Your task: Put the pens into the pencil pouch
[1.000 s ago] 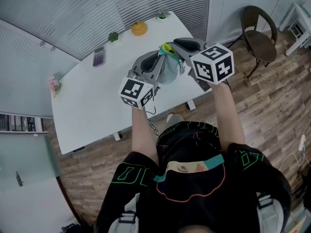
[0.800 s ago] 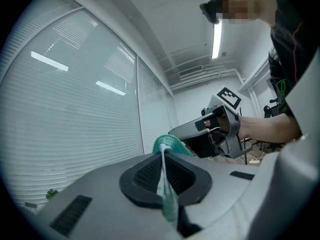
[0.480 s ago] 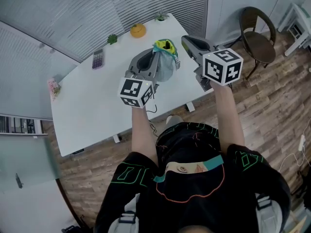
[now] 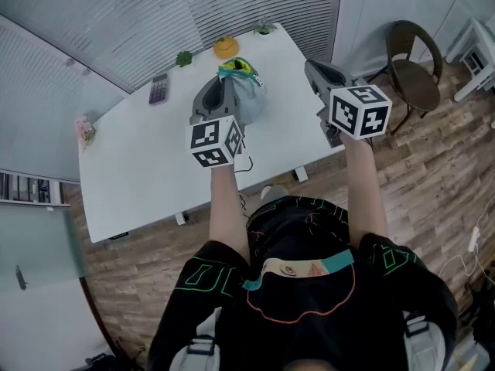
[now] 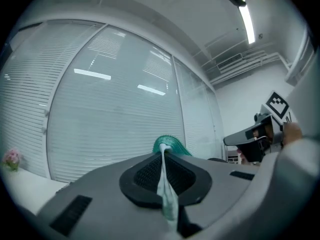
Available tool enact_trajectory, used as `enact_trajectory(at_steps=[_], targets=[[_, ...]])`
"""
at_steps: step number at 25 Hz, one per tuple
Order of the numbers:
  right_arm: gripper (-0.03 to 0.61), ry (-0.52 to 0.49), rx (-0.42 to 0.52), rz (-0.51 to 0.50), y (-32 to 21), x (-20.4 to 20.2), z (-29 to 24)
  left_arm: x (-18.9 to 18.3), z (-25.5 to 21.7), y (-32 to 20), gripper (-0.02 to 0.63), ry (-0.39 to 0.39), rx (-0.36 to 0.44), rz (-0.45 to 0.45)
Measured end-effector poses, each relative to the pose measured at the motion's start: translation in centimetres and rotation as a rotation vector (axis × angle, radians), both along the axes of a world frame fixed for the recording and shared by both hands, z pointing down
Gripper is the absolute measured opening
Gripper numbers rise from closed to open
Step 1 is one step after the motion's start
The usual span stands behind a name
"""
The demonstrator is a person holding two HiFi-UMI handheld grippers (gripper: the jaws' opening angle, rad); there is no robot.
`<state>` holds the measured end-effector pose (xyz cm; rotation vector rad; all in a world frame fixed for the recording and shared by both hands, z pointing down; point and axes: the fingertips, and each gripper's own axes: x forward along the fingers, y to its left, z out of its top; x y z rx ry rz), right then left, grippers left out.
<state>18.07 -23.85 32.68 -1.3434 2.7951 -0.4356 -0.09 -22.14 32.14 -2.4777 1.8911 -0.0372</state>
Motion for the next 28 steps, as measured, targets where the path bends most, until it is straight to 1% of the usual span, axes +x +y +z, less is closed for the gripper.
enact_trajectory(at_steps=[5, 8, 10, 13, 16, 18, 22, 28], targets=[[0.003, 0.037, 0.016, 0.039, -0.4, -0.3, 0.3, -3.9, 0.2, 0.7, 0.005, 0.050, -0.008, -0.167], [0.002, 0.060, 0.034, 0.058, -0.6, -0.5, 0.5, -5.7, 0.3, 1.2, 0.005, 0.043, -0.012, -0.258], [0.003, 0.058, 0.045, 0.061, -0.6, -0.6, 0.4, -6.6, 0.4, 1.5, 0.005, 0.032, -0.015, -0.302], [0.003, 0.059, 0.056, 0.064, -0.9, -0.9, 0.4, -7.7, 0.5, 1.8, 0.005, 0.037, -0.012, -0.348], [0.003, 0.073, 0.063, 0.063, -1.1, -1.3, 0.5, -8.4, 0.5, 1.9, 0.005, 0.047, -0.009, -0.375], [0.003, 0.083, 0.068, 0.062, -1.0, -1.4, 0.6, -8.4, 0.6, 1.9, 0.005, 0.051, -0.011, -0.378], [0.003, 0.100, 0.082, 0.067, -0.9, -1.2, 0.6, -8.0, 0.9, 1.8, 0.005, 0.060, -0.013, -0.369], [0.002, 0.096, 0.098, 0.070, -1.0, -0.8, 0.4, -7.3, 1.4, 1.1, 0.005, 0.069, -0.013, -0.347]])
